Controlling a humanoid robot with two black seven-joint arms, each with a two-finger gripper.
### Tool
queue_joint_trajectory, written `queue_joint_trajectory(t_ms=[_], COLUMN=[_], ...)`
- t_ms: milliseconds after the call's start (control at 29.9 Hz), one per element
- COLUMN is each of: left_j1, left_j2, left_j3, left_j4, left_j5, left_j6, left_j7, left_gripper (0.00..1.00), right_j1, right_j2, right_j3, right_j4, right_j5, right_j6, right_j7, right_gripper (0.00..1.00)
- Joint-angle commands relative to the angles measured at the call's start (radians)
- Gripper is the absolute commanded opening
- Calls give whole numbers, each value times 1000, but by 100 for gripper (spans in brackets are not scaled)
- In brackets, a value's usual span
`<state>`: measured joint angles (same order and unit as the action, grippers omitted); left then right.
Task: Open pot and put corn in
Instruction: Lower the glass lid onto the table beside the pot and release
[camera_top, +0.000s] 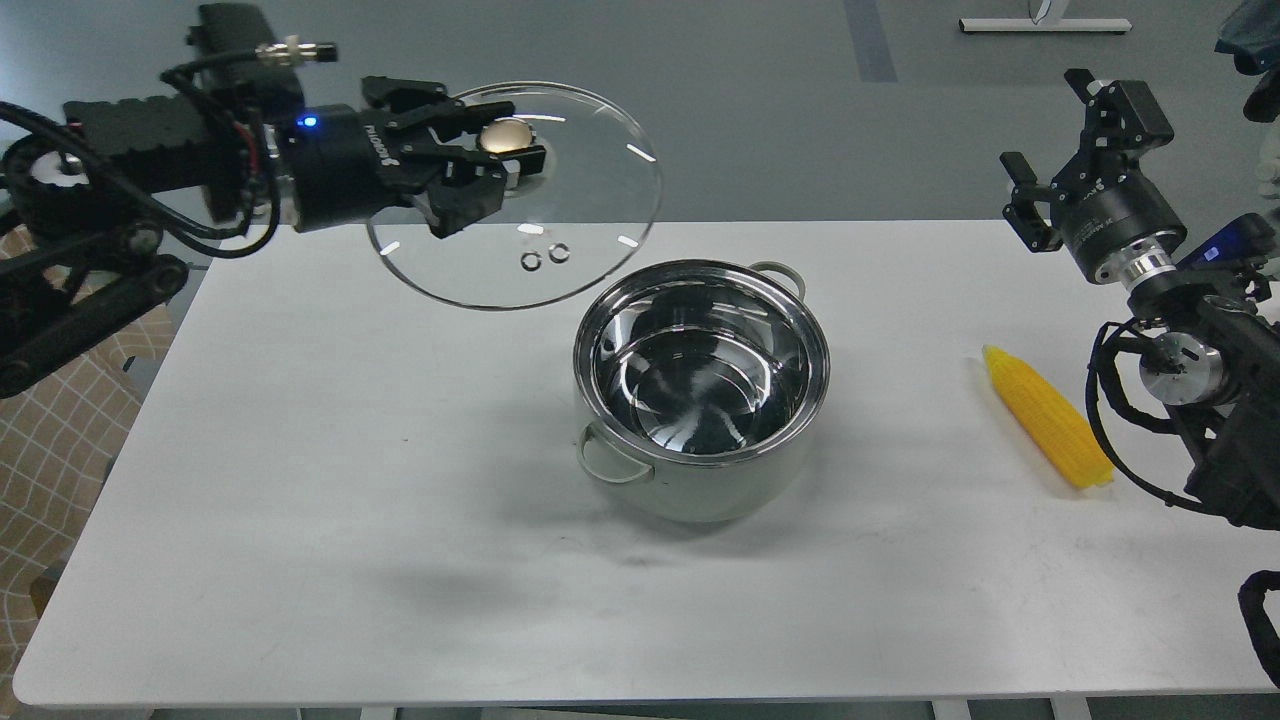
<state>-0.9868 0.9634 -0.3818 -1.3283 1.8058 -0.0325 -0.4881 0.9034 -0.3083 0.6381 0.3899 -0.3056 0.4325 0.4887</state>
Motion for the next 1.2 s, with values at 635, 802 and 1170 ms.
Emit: queue_joint_trajectory(t_ms=[635,802,1170], left_j1=[519,542,543], left_j2=[-104,-109,-169], left_j3=[9,23,61], left_j4=[356,370,468], left_j5=[-62,-62,-62], left_j6=[521,521,521], left_j7=[-1,-1,-1], left_gripper=[9,15,35], right_j1=[-9,-11,-17], right_j2=[6,6,6], right_j3=[-2,-2,-2], right_j4=[0,0,0], right_j5=[-1,-1,-1], right_j6=[0,0,0], right_j7=[0,0,0], right_gripper=[100,100,100])
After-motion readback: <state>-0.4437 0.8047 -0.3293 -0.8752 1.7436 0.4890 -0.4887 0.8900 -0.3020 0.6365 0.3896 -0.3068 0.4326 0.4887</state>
